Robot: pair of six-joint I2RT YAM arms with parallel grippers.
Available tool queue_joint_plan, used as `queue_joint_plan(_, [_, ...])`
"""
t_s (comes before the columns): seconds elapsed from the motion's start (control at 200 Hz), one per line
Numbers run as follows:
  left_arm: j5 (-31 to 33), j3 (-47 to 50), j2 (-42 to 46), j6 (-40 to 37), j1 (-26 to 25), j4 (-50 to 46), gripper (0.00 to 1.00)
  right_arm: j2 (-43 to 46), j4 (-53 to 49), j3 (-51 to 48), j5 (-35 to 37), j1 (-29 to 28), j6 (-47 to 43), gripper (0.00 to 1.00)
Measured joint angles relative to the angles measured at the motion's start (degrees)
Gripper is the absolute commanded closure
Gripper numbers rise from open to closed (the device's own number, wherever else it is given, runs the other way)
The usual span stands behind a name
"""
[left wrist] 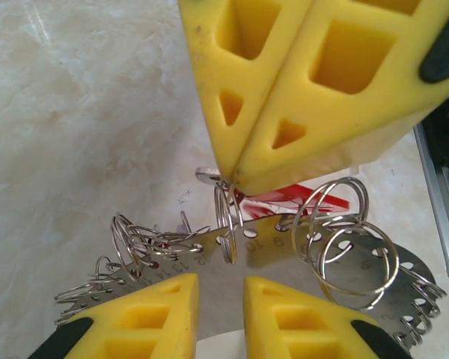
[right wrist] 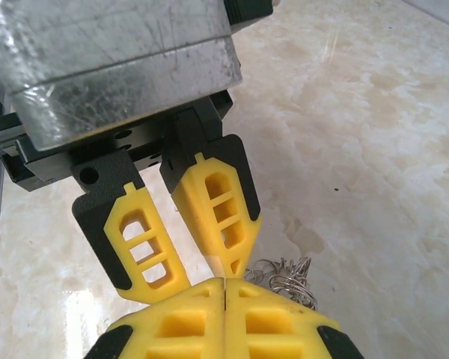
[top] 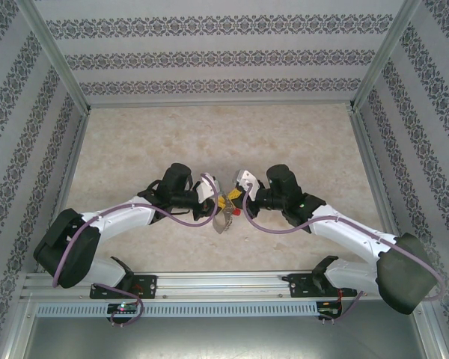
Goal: Put the keys on the keyring
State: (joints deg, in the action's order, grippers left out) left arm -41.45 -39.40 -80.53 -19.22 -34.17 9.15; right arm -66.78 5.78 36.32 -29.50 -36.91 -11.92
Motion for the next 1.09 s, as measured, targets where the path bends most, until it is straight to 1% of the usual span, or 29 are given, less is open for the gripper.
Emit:
queue_joint_plan(0.085, [0.2,0.1,0.3,0.1,0.0,0.1,0.74,0.0,-0.2,0.2,0.1,0.0,0.0,1.0])
queue_joint_plan(0.145, [0.7,0.2,1.0,0.3,0.0,0.3,0.68,0.0,-0.4,0.3,0.1,0.0,0.0,1.0])
queue_joint_plan(0.24, [1.7,0.5,2.9,0.3,0.0,0.8,0.69,0.0,-0.4,0.3,0.1,0.0,0.0,1.0])
queue_joint_plan(0.34, [3.1,1.0,5.0,0.3,0.0,1.6,0.65,0.0,-0.5,0.3,0.1,0.0,-0.2,1.0])
queue_joint_plan(0.5, [4.1,1.2,6.1,0.0,0.0,1.8,0.65,0.0,-0.4,0.3,0.1,0.0,-0.3,1.0])
queue_joint_plan(0.585, [3.9,0.9,5.7,-0.2,0.0,1.8,0.67,0.0,-0.4,0.3,0.1,0.0,-0.2,1.0])
queue_joint_plan(0.829, [1.5,-1.7,1.8,-0.6,0.0,1.5,0.67,0.0,-0.4,0.4,0.1,0.0,-0.2,1.0])
queue_joint_plan(1.054, [0.6,-2.8,1.0,-1.7,0.0,0.2,0.67,0.0,-0.1,0.4,-0.1,0.0,-0.2,1.0])
queue_joint_plan(1.094, [0.3,-2.9,0.9,-1.8,0.0,0.1,0.68,-0.1,0.0,0.4,-0.1,0.0,-0.2,1.0])
